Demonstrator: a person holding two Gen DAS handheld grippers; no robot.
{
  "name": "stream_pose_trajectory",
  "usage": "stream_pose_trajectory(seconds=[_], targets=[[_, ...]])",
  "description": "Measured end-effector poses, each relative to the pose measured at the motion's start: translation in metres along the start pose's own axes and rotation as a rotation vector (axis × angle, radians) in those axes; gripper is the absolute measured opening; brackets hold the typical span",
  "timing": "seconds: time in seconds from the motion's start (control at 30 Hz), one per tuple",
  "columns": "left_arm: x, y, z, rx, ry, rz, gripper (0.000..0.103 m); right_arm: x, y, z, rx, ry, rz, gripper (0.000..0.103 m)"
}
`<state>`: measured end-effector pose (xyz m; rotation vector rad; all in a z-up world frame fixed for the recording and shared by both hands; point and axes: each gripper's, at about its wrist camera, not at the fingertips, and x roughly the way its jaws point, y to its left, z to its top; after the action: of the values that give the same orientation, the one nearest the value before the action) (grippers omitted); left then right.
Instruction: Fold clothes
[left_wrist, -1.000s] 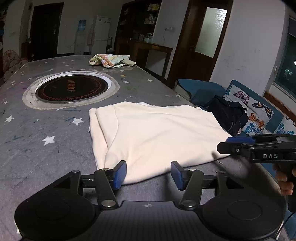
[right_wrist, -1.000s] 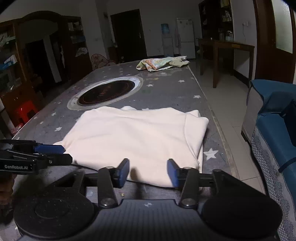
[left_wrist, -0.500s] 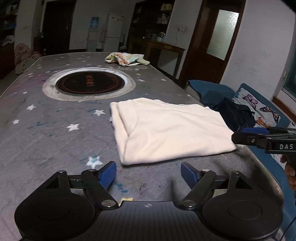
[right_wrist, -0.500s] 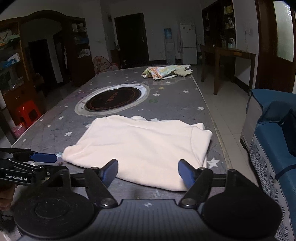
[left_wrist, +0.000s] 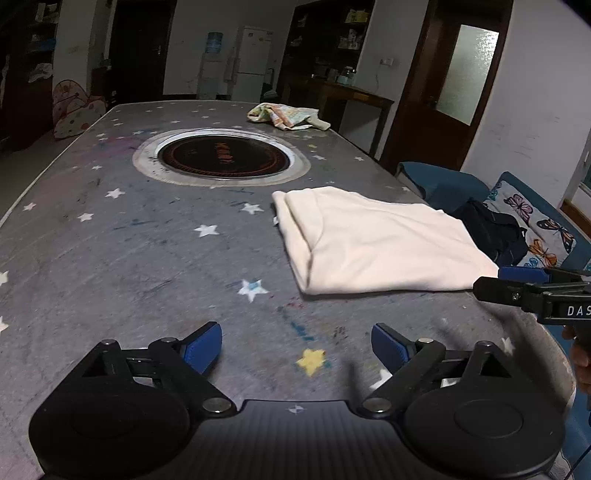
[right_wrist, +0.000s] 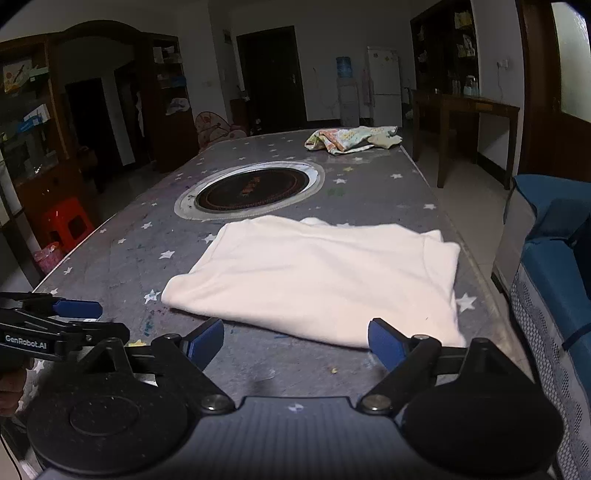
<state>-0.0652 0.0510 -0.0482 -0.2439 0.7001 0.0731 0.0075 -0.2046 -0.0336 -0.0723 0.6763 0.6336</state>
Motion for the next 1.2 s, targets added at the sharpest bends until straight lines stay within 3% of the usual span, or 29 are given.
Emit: stream_pose_trajectory(seconds=[0.5, 0.8, 1.2], targets=[[-0.009, -0.017, -0.011, 0.029, -0.007, 0.002, 0.103, -0.006, 0.010, -0.021, 0.009, 0.001, -0.021, 0.095], [-0.007, -0.025, -0.015, 0.029, 0.009, 0.004, 0.103, -0.009, 0.014, -0.029, 0.010, 0.004, -0.045, 0.103], [-0.008, -0.033, -0.014, 0.038, 0.003, 0.026, 0.103, -0.010, 0.012, -0.035, 0.047, 0.008, -0.078, 0.103]])
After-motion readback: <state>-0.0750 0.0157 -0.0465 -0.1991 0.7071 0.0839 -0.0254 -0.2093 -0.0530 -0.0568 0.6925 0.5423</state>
